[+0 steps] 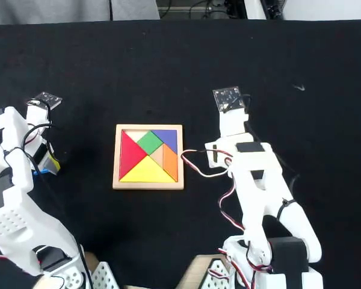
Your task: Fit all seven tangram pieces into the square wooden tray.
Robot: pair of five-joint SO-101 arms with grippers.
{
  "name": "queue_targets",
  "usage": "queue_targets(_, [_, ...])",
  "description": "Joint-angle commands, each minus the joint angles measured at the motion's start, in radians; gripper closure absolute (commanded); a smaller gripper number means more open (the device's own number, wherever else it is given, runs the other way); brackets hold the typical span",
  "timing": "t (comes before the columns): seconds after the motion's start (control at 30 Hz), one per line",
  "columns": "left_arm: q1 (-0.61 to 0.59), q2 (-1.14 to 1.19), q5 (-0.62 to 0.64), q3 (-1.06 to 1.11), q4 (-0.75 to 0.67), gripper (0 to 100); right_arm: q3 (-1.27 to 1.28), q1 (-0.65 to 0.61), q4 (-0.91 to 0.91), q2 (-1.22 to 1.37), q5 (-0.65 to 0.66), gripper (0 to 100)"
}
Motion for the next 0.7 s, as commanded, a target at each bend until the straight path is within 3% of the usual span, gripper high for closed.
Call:
queue_targets(0.0, [-0.012,-0.009,-0.005,-0.027,0.032,82,-0.004,0.014,-0.015,0.001,0.003,98.7])
queue_targets(0.53, [0.025,-0.008,-0.003,-0.058,0.034,82,-0.004,0.014,-0.014,0.001,0.006,98.7])
queue_targets(0.67, [0.053,-0.008,0.049,-0.053,0.031,82,-0.004,0.014,-0.014,0.001,0.008,98.7])
